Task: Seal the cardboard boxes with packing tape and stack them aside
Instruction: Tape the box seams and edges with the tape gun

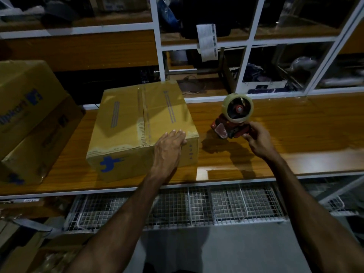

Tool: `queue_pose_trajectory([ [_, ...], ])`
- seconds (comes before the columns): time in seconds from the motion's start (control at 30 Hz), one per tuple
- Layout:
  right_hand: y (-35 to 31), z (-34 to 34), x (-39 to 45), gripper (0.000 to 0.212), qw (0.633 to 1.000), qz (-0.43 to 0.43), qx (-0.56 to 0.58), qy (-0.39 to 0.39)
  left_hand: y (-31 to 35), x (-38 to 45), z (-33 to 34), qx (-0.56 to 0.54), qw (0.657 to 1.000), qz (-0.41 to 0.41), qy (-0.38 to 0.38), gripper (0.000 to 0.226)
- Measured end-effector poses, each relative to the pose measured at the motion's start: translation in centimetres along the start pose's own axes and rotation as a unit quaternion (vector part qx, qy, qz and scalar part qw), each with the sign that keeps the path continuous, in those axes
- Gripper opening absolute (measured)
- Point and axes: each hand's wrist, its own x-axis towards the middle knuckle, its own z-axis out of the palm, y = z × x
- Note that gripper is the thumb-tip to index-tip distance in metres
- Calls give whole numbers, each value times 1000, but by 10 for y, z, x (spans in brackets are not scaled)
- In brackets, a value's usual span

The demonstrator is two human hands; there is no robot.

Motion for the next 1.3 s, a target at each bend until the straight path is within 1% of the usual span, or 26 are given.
queue_pose_trajectory([
  [0.1, -3, -3, -6, 41, 999, 2, -31, -7, -2, -1, 1, 1, 1000, 1, -1, 36],
  [0.17, -3, -3, -10, 43, 998, -15, -62, -21, -2, -1, 0, -1, 1000, 1, -1, 37],
  [0.27, -4, -7, -13, 59, 993, -26, -102, -47, -2, -2, 0, -8, 1000, 3, 0, 36],
  [0.3, -5, -10, -14, 61, 991, -34, -119, -50, -2, -2, 0, -10, 1000, 4, -1, 35],
  [0.43, -17, -19, -17, 50, 980, -77, -172, -58, -4, -3, 0, -10, 1000, 13, 3, 34],
  [0.6, -25, -24, -19, 45, 975, -75, -195, -71, -11, -4, -2, -21, 999, 30, 1, 35],
  [0.8, -29, -25, -26, 46, 972, -82, -207, -74, -20, -5, -9, -46, 996, 74, 5, 39],
  [0.93, -34, -27, -33, 47, 969, -78, -220, -76, -25, -5, -10, -62, 994, 88, 0, 39],
  [1.07, -43, -28, -35, 48, 965, -78, -233, -94, -25, -5, -14, -68, 993, 99, -4, 42],
  [1.2, -49, -37, -39, 49, 968, -74, -223, -86, -29, -5, -16, -73, 992, 104, -15, 41],
  [1.3, -60, -33, -45, 52, 954, -82, -273, -88, -30, -4, -14, -71, 992, 103, -18, 42],
])
